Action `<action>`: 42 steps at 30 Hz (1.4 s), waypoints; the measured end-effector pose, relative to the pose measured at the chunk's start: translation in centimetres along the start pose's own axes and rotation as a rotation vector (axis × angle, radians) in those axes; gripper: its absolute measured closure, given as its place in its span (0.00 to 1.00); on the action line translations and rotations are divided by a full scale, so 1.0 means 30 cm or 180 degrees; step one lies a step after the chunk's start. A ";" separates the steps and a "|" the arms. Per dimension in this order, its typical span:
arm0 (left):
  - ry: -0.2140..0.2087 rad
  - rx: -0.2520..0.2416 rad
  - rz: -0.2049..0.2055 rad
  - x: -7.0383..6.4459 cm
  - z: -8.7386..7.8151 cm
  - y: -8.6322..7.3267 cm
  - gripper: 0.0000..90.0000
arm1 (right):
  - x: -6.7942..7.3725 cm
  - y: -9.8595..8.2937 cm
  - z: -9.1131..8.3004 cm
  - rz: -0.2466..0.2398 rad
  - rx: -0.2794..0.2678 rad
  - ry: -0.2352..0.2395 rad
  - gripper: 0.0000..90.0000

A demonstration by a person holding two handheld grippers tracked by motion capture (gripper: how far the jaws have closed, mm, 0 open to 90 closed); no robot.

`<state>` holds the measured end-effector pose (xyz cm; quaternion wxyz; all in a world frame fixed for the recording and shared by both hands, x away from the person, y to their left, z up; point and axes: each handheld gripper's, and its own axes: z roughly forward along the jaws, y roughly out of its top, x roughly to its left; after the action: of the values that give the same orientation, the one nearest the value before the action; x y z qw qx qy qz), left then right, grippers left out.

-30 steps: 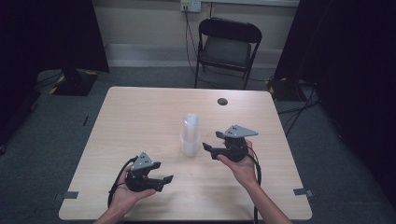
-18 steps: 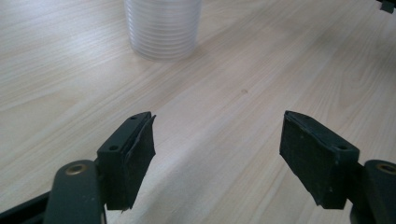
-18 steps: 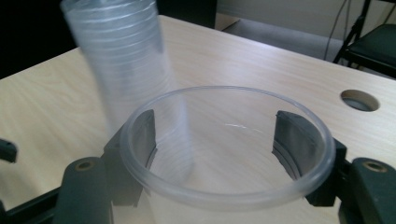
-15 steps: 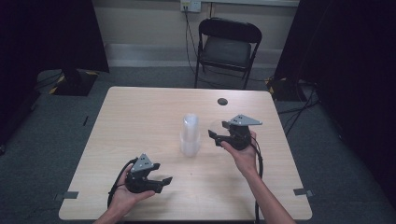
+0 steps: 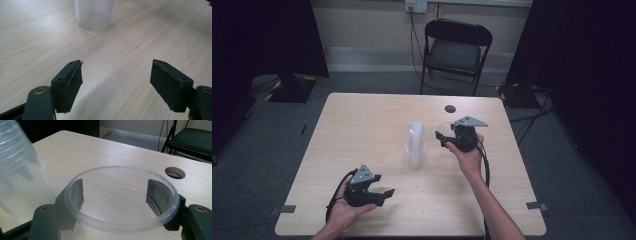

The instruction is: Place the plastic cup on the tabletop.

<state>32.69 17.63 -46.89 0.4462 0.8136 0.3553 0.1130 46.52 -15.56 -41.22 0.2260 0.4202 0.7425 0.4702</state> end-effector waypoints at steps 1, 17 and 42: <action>0.0000 0.0001 -0.0007 0.000 -0.001 0.000 0.28 | -0.010 -0.001 0.016 0.0011 0.0008 -0.0031 0.33; 0.0008 -0.0006 -0.0015 0.007 -0.003 -0.003 0.28 | -0.074 -0.013 0.159 0.0204 0.0175 -0.0209 0.32; 0.0000 0.0008 0.0020 0.006 0.005 0.000 0.28 | -0.090 -0.082 0.189 0.0272 0.0274 -0.0152 0.28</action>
<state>32.90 17.67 -47.02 0.4447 0.8153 0.3529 0.1140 51.12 -15.43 -46.16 0.2051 0.4720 0.7377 0.4370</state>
